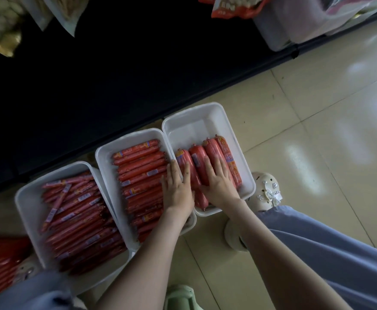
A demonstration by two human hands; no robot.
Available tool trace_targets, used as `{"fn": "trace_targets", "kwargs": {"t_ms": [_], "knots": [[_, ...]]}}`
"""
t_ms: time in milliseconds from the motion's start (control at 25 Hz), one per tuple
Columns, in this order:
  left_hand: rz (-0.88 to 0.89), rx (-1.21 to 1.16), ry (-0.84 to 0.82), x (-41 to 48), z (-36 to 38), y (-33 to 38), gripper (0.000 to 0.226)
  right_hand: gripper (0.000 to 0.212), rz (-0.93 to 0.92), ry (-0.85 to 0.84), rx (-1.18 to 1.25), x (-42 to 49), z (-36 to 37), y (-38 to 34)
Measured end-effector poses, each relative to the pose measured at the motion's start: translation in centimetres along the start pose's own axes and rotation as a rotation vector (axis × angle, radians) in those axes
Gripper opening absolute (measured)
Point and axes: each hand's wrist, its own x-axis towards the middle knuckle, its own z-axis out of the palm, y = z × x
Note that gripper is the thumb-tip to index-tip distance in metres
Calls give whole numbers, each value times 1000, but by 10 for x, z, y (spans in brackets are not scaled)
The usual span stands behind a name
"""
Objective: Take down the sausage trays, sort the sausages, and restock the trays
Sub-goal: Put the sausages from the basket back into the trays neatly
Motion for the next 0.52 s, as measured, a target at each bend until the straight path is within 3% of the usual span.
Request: {"fn": "trace_targets", "kwargs": {"t_ms": [160, 360, 520], "knots": [[11, -32, 136, -41, -72, -1, 71, 67, -173, 143, 27, -30, -39, -69], [-59, -89, 319, -131, -168, -28, 67, 64, -382, 212, 156, -90, -91, -181], [-129, -103, 524, -226, -223, -92, 62, 60, -588, 231, 128, -143, -92, -282]]}}
